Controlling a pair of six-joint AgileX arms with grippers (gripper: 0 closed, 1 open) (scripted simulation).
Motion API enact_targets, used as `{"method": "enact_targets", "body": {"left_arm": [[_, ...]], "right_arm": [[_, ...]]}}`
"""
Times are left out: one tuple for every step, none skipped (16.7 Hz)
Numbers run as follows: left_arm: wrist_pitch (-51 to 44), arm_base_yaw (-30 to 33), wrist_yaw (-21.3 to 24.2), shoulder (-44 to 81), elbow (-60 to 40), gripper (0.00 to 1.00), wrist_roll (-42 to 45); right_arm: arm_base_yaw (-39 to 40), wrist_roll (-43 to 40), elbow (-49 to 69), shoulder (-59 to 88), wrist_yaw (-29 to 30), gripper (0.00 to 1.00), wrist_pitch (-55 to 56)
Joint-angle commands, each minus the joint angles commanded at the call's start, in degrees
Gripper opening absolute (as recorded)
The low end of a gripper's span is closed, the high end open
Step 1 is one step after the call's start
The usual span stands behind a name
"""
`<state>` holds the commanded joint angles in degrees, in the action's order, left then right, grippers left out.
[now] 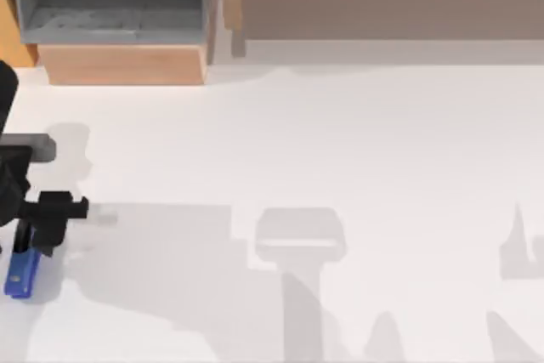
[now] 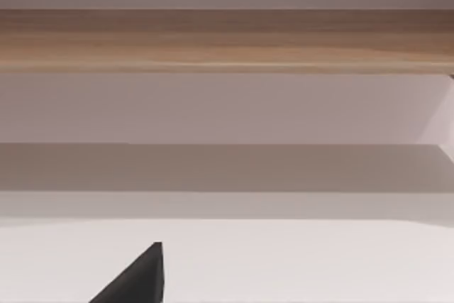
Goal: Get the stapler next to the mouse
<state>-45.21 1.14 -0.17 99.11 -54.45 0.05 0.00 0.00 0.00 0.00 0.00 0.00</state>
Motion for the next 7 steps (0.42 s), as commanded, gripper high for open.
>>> {"method": "enact_targets", "body": {"left_arm": [[0.00, 0.00, 0.00, 0.00, 0.00, 0.98, 0.00], [0.00, 0.00, 0.00, 0.00, 0.00, 1.00, 0.00], [0.00, 0.00, 0.00, 0.00, 0.00, 1.00, 0.00], [0.00, 0.00, 0.00, 0.00, 0.00, 1.00, 0.00], [0.00, 0.00, 0.00, 0.00, 0.00, 1.00, 0.00], [0.00, 0.00, 0.00, 0.00, 0.00, 1.00, 0.00], [0.00, 0.00, 0.00, 0.00, 0.00, 1.00, 0.00]], "right_arm": [[0.00, 0.00, 0.00, 0.00, 0.00, 1.00, 0.00], [0.00, 0.00, 0.00, 0.00, 0.00, 1.00, 0.00], [0.00, 0.00, 0.00, 0.00, 0.00, 1.00, 0.00], [0.00, 0.00, 0.00, 0.00, 0.00, 1.00, 0.00], [0.00, 0.00, 0.00, 0.00, 0.00, 1.00, 0.00], [0.00, 0.00, 0.00, 0.00, 0.00, 1.00, 0.00], [0.00, 0.00, 0.00, 0.00, 0.00, 1.00, 0.00]]}}
